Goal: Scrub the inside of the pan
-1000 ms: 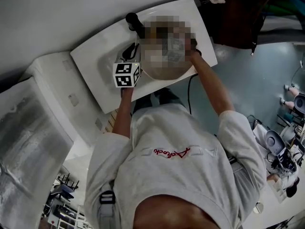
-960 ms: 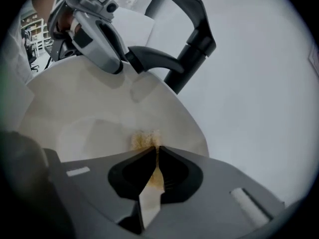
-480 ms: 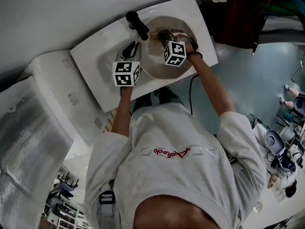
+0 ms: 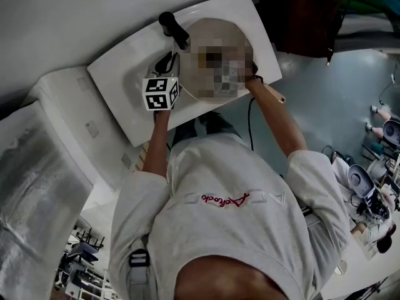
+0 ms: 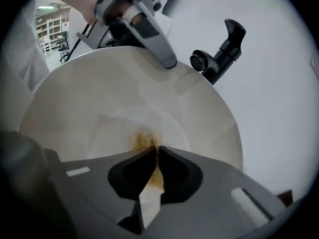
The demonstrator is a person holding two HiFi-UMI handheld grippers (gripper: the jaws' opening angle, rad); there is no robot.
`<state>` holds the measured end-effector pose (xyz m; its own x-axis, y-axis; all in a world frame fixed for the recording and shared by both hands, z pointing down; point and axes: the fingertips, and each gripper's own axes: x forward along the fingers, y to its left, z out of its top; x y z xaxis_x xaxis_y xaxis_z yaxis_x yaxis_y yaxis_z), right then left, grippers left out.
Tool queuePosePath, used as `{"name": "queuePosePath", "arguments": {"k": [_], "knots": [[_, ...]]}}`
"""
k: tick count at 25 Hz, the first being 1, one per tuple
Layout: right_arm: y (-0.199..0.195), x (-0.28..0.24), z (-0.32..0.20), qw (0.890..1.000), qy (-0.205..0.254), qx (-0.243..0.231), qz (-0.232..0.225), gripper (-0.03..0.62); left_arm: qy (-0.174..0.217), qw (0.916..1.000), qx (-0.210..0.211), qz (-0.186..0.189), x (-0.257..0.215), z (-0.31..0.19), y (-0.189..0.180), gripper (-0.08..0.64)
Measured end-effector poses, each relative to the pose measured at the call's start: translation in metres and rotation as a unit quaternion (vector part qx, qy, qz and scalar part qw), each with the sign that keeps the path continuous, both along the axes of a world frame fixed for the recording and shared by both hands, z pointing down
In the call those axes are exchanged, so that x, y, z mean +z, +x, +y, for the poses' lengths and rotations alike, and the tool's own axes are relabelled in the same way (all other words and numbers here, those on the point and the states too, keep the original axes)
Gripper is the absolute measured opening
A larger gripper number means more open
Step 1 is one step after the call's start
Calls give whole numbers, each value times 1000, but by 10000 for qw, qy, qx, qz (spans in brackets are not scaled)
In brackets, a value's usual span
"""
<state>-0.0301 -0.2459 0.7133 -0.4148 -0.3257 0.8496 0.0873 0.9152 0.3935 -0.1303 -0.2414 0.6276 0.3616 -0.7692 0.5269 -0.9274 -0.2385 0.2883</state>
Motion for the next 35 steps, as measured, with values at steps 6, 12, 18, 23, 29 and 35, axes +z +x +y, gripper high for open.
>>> {"name": "queuePosePath", "arguments": {"k": [6, 12, 18, 23, 29, 35], "knots": [[8, 3, 27, 9995, -157, -183, 182, 29, -6, 10000, -6, 0, 1, 0, 0, 54], [14, 9, 53, 9983, -315, -374, 327, 29, -5, 10000, -46, 33, 1, 0, 0, 54], [18, 11, 68, 9968, -433, -487, 455, 29, 5, 10000, -56, 55, 1, 0, 0, 54], [21, 14, 76, 9957, -597, -507, 493, 29, 2, 10000, -67, 64, 2, 0, 0, 54], [17, 7, 62, 9964, -467, -573, 423, 29, 17, 9999, -91, 61, 1, -1, 0, 54], [14, -4, 13, 9989, -161, -279, 351, 29, 21, 9999, -94, 73, 1, -1, 0, 52]]}}
